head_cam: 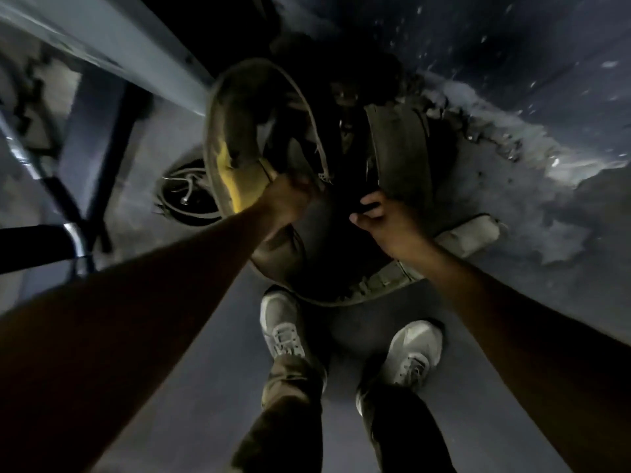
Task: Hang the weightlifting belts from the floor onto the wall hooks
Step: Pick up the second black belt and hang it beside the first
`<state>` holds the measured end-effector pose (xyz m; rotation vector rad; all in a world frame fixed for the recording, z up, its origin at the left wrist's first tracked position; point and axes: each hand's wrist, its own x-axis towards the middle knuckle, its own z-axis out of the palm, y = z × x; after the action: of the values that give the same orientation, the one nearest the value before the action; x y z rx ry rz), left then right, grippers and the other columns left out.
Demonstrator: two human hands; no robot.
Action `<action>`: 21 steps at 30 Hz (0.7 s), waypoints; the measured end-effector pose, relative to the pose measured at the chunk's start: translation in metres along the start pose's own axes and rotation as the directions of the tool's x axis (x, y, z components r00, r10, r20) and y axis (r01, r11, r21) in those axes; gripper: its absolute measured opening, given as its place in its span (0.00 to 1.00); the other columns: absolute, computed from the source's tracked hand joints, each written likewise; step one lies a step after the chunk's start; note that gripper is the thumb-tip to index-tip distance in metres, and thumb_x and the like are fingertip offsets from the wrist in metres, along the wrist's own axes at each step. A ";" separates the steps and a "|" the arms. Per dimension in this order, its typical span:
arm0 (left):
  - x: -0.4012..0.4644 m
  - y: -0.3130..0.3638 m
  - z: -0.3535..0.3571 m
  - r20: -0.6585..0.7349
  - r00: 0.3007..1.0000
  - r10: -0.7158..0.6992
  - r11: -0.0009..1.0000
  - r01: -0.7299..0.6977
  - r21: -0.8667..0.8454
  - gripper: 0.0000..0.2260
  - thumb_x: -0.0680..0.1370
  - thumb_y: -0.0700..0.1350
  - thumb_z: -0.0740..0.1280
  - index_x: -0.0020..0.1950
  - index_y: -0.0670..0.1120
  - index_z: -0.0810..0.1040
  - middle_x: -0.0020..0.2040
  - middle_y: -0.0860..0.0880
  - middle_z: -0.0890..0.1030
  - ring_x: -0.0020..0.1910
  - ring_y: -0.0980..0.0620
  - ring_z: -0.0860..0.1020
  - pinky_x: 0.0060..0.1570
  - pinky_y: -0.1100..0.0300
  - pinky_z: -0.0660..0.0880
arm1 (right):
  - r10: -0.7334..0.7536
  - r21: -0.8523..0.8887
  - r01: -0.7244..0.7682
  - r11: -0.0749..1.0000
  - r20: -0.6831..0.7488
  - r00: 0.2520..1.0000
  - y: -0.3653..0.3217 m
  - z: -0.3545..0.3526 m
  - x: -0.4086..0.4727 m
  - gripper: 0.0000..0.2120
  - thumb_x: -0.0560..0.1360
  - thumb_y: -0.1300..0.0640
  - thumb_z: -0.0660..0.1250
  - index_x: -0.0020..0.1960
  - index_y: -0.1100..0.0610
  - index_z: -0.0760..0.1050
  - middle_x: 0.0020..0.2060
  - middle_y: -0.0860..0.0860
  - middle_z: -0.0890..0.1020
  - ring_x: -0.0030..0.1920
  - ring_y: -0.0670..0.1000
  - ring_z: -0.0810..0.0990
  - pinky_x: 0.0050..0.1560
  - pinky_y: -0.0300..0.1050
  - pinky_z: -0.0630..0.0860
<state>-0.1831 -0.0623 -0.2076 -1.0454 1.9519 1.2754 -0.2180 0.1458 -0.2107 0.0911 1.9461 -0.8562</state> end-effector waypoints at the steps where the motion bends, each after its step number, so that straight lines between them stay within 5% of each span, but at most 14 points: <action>1: 0.025 -0.001 0.011 -0.011 1.000 0.008 1.000 -0.008 -0.002 0.17 0.81 0.45 0.70 0.62 0.32 0.78 0.49 0.34 0.84 0.34 0.51 0.77 0.28 0.67 0.74 | -0.017 -0.021 0.017 1.000 -0.002 1.000 0.015 0.006 0.017 0.22 0.79 0.47 0.72 0.69 0.54 0.74 0.53 0.50 0.84 0.54 0.52 0.82 0.49 0.45 0.77; 3: 0.065 0.000 0.030 -0.031 0.999 0.034 0.999 -0.034 0.000 0.18 0.81 0.46 0.70 0.64 0.33 0.78 0.45 0.42 0.83 0.37 0.50 0.79 0.30 0.68 0.75 | -0.044 -0.062 0.044 0.997 -0.007 0.999 0.037 0.018 0.043 0.22 0.79 0.46 0.71 0.70 0.53 0.74 0.50 0.46 0.81 0.52 0.49 0.81 0.47 0.43 0.75; 6: 0.097 0.005 0.051 -0.106 0.991 0.080 0.996 -0.084 -0.027 0.17 0.83 0.45 0.67 0.67 0.34 0.76 0.61 0.37 0.82 0.59 0.41 0.81 0.58 0.53 0.80 | -0.074 -0.064 0.071 0.995 -0.049 0.996 0.056 0.029 0.063 0.20 0.80 0.47 0.70 0.69 0.53 0.74 0.51 0.46 0.81 0.51 0.48 0.80 0.44 0.40 0.74; 8: 0.094 0.003 0.061 -0.155 0.984 0.092 0.996 -0.093 0.003 0.18 0.84 0.46 0.65 0.66 0.33 0.76 0.64 0.35 0.81 0.65 0.36 0.79 0.65 0.45 0.77 | -0.085 -0.026 0.083 0.996 -0.087 0.993 0.059 0.033 0.065 0.18 0.81 0.49 0.70 0.68 0.53 0.75 0.55 0.48 0.84 0.54 0.49 0.82 0.49 0.43 0.78; 11: 0.064 -0.001 0.067 -0.128 0.991 0.035 0.987 -0.055 -0.154 0.16 0.84 0.47 0.65 0.59 0.34 0.79 0.59 0.34 0.82 0.61 0.36 0.81 0.63 0.43 0.78 | -0.097 0.016 0.103 0.995 -0.204 0.974 0.055 0.027 0.052 0.14 0.82 0.50 0.68 0.66 0.52 0.77 0.54 0.50 0.86 0.56 0.51 0.84 0.52 0.44 0.79; 13: 0.031 0.004 0.060 -0.111 0.994 0.004 0.961 -0.035 -0.275 0.11 0.84 0.46 0.66 0.50 0.39 0.79 0.50 0.38 0.83 0.48 0.40 0.84 0.52 0.49 0.81 | -0.072 0.121 0.110 0.986 -0.284 0.956 0.043 0.015 0.034 0.14 0.82 0.49 0.68 0.64 0.54 0.78 0.50 0.49 0.84 0.55 0.53 0.85 0.53 0.46 0.80; 16: -0.022 0.029 0.041 -0.049 0.991 -0.123 0.870 0.084 -0.486 0.19 0.83 0.46 0.68 0.67 0.34 0.73 0.54 0.38 0.81 0.31 0.54 0.81 0.28 0.65 0.77 | 0.062 0.296 0.015 0.955 -0.247 0.967 0.012 -0.008 -0.002 0.19 0.80 0.39 0.67 0.62 0.51 0.78 0.51 0.45 0.82 0.60 0.53 0.82 0.60 0.53 0.79; 18: -0.057 0.055 0.028 0.043 0.991 -0.126 0.786 0.127 -0.606 0.22 0.83 0.46 0.67 0.72 0.34 0.70 0.64 0.34 0.80 0.33 0.55 0.84 0.29 0.66 0.78 | 0.133 0.408 -0.086 0.909 -0.090 0.987 -0.017 -0.026 -0.029 0.18 0.76 0.32 0.67 0.59 0.43 0.77 0.57 0.44 0.80 0.62 0.51 0.79 0.60 0.51 0.76; 21: -0.112 0.104 0.013 0.176 0.983 -0.058 0.671 0.169 -0.722 0.19 0.84 0.45 0.64 0.72 0.38 0.74 0.67 0.38 0.81 0.58 0.43 0.85 0.44 0.59 0.81 | 0.114 0.624 -0.113 0.773 0.039 0.993 -0.067 -0.061 -0.073 0.19 0.78 0.40 0.70 0.67 0.42 0.75 0.63 0.47 0.81 0.62 0.51 0.81 0.58 0.52 0.80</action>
<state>-0.2118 0.0081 -0.0741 -1.3653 1.2127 2.0769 -0.2523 0.1522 -0.0998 0.6002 1.5580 -1.3916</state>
